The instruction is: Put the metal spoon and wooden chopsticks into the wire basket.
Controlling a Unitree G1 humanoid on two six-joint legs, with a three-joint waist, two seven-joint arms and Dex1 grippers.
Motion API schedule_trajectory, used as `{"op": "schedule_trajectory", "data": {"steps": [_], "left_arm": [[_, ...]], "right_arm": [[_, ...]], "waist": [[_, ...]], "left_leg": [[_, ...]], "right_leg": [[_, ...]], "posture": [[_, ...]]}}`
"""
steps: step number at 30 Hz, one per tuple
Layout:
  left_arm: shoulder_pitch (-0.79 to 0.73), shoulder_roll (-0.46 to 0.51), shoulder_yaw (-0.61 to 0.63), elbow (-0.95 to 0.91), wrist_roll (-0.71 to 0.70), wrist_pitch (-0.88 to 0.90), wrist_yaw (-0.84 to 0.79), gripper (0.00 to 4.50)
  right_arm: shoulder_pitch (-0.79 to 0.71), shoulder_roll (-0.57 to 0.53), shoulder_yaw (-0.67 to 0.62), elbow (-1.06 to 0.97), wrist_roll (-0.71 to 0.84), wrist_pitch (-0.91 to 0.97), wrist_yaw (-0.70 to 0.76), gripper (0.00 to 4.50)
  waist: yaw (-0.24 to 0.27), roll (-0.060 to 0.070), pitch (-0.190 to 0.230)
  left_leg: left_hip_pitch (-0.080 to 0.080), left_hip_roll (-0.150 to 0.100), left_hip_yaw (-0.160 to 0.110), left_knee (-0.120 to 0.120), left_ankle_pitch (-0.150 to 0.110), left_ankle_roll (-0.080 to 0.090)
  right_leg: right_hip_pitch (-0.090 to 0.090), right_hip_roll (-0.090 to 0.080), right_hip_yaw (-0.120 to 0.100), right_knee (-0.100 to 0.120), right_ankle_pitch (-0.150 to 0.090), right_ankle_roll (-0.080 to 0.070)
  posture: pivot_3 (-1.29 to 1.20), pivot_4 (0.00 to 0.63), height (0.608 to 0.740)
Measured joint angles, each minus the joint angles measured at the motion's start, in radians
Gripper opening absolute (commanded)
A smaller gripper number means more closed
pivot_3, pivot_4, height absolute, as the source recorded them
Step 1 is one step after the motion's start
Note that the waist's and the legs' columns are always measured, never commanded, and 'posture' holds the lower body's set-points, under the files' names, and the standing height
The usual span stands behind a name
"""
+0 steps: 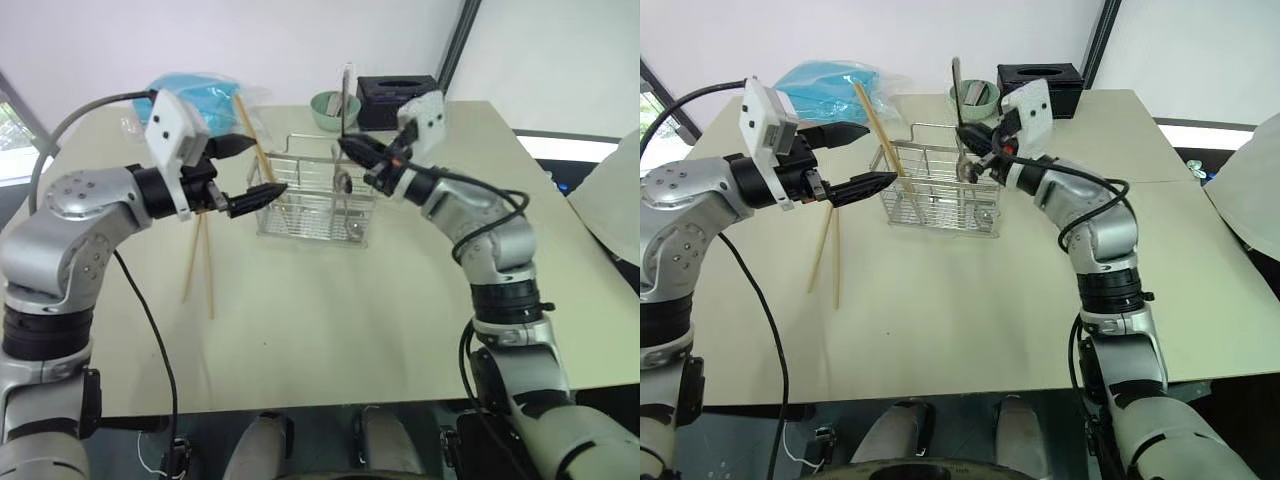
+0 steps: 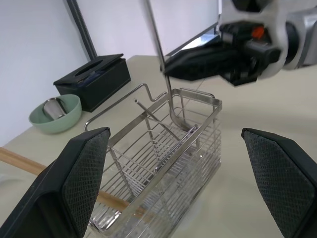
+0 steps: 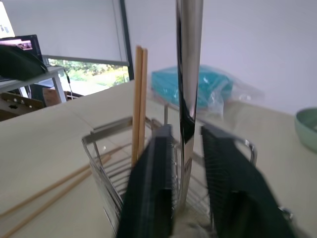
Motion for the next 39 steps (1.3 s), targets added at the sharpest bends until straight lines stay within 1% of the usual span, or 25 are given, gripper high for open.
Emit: {"op": "schedule_trajectory", "data": {"steps": [1,2,5,9,13,15,17,19,20,23,27,32,36,39], "left_arm": [[0.000,0.000,0.005,-0.005,-0.003,0.004,0.005,4.50],[0.005,0.003,0.014,-0.012,-0.009,0.013,0.010,4.50],[0.021,0.006,0.043,-0.025,-0.021,0.032,0.023,4.50],[0.041,0.005,0.084,-0.026,-0.036,0.058,0.065,4.50],[0.038,-0.011,0.178,-0.007,-0.054,0.110,0.178,4.50],[0.025,-0.047,0.229,0.007,-0.061,0.148,0.270,4.50],[-0.004,-0.119,0.300,0.039,-0.088,0.205,0.388,4.50],[-0.024,-0.193,0.371,0.069,-0.120,0.272,0.517,4.50],[-0.025,-0.211,0.388,0.081,-0.122,0.299,0.567,4.50],[-0.021,-0.225,0.385,0.104,-0.077,0.387,0.704,4.50],[-0.007,-0.228,0.370,0.172,-0.002,0.516,0.815,4.50],[0.005,-0.234,0.302,0.211,0.050,0.581,0.826,4.50],[0.005,-0.237,0.264,0.254,0.077,0.599,0.799,4.50],[0.005,-0.243,0.240,0.282,0.099,0.599,0.783,4.50]], "right_arm": [[0.005,-0.001,0.002,0.003,-0.009,-0.001,-0.002,2.93],[0.006,0.000,0.002,0.005,-0.016,0.000,-0.009,3.34],[0.005,-0.016,-0.012,0.004,-0.017,0.007,-0.018,3.34],[-0.006,-0.063,-0.059,-0.019,0.008,0.031,0.001,3.34],[-0.064,-0.195,-0.180,-0.128,0.187,0.135,0.125,3.34],[-0.062,-0.284,-0.239,-0.212,0.293,0.198,0.198,3.34],[-0.009,-0.353,-0.273,-0.292,0.367,0.242,0.268,3.34],[0.106,-0.407,-0.279,-0.362,0.417,0.277,0.327,3.34],[0.162,-0.419,-0.278,-0.387,0.430,0.287,0.345,3.34],[0.317,-0.443,-0.277,-0.471,0.450,0.300,0.365,3.34],[0.434,-0.436,-0.272,-0.565,0.465,0.303,0.336,3.34],[0.495,-0.392,-0.257,-0.626,0.473,0.298,0.259,3.34],[0.526,-0.381,-0.257,-0.655,0.485,0.298,0.202,3.34],[0.535,-0.381,-0.257,-0.669,0.509,0.303,0.165,3.34]], "waist": [[0.000,0.000,0.000],[-0.001,0.000,0.000],[-0.002,0.000,0.000],[-0.001,0.000,0.000],[0.003,0.001,0.001],[0.005,-0.001,0.000],[0.005,-0.004,-0.002],[0.005,-0.007,-0.004],[0.005,-0.007,-0.004],[0.004,-0.006,-0.004],[0.004,-0.006,-0.004],[0.013,-0.007,-0.004],[0.028,-0.007,-0.004],[0.029,-0.007,-0.004]], "left_leg": [[0.000,0.000,0.000,0.000,0.000,0.000],[0.000,0.000,0.000,0.000,0.000,0.000],[0.000,0.000,0.000,0.000,0.000,0.000],[0.000,0.000,0.000,0.000,0.000,0.000],[0.000,0.000,-0.001,0.000,0.000,0.001],[0.000,0.000,-0.002,-0.001,-0.001,0.001],[0.001,0.000,-0.003,-0.001,-0.001,0.002],[0.001,0.001,-0.002,0.001,-0.001,0.002],[0.001,0.000,-0.002,0.002,-0.001,0.002],[0.001,0.000,-0.001,0.002,-0.001,0.002],[0.001,0.001,0.000,0.001,-0.001,0.002],[0.001,0.000,-0.001,0.002,-0.001,0.002],[0.000,0.000,-0.001,0.001,-0.001,0.001],[0.000,0.000,-0.001,0.001,-0.001,0.001]], "right_leg": [[0.000,0.000,0.000,0.000,0.000,0.000],[0.000,0.000,0.000,0.000,0.000,0.000],[0.000,0.000,0.000,0.000,0.000,0.000],[0.000,0.000,0.000,0.000,0.000,0.000],[0.001,0.000,-0.001,-0.001,0.000,0.000],[0.002,0.000,-0.002,-0.002,0.000,0.000],[0.005,0.000,-0.002,-0.004,0.000,0.000],[0.006,0.000,-0.002,-0.004,0.000,0.001],[0.005,-0.001,-0.002,-0.004,0.000,0.002],[0.005,-0.001,-0.001,-0.003,0.001,0.002],[0.003,0.000,-0.001,-0.002,0.001,0.002],[0.004,-0.001,-0.001,-0.003,0.001,0.002],[0.003,-0.001,-0.001,-0.003,0.001,0.002],[0.003,-0.001,-0.001,-0.003,0.000,0.002]], "posture": [[0.00,0.150,0.654],[0.00,0.150,0.654],[0.00,0.150,0.654],[0.00,0.150,0.654],[0.00,0.150,0.654],[0.00,0.150,0.654],[0.00,0.150,0.654],[0.00,0.150,0.654],[0.00,0.150,0.654],[0.00,0.150,0.654],[0.00,0.150,0.654],[0.00,0.150,0.654],[0.00,0.150,0.654],[0.00,0.150,0.654]]}}
